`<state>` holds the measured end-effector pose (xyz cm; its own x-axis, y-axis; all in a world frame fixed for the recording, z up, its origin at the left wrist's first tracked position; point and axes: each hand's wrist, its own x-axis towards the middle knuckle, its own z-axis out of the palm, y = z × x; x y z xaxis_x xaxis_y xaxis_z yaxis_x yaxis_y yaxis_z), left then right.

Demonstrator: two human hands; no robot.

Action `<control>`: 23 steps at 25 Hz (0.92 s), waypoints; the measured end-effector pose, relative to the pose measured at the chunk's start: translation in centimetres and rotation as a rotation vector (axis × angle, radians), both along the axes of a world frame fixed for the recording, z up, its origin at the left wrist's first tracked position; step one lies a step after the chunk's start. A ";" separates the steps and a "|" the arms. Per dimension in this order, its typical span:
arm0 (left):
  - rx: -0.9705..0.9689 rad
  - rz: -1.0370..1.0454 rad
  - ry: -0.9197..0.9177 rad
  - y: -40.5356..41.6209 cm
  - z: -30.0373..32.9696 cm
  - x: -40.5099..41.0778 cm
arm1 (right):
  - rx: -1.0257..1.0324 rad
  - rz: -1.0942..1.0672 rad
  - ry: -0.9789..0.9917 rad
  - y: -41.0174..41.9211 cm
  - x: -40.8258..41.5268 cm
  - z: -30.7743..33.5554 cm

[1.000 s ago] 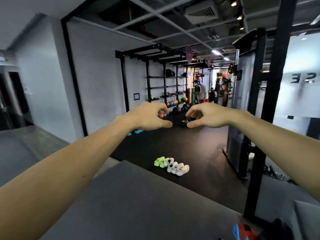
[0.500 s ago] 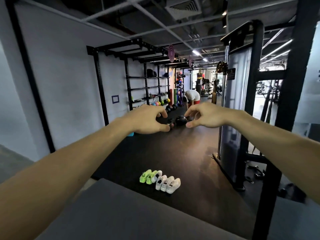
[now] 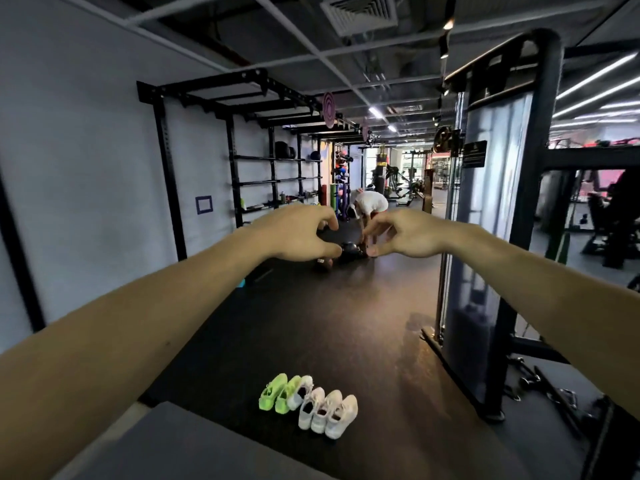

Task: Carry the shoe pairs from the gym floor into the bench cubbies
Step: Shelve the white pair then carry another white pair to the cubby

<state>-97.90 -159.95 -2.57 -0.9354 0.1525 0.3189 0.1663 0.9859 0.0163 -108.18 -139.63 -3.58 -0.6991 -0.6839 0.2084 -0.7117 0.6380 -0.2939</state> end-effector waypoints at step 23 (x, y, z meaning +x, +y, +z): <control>0.083 -0.071 -0.017 -19.9 -2.4 -58.6 | -0.041 -0.160 0.005 -18.7 -54.1 -2.2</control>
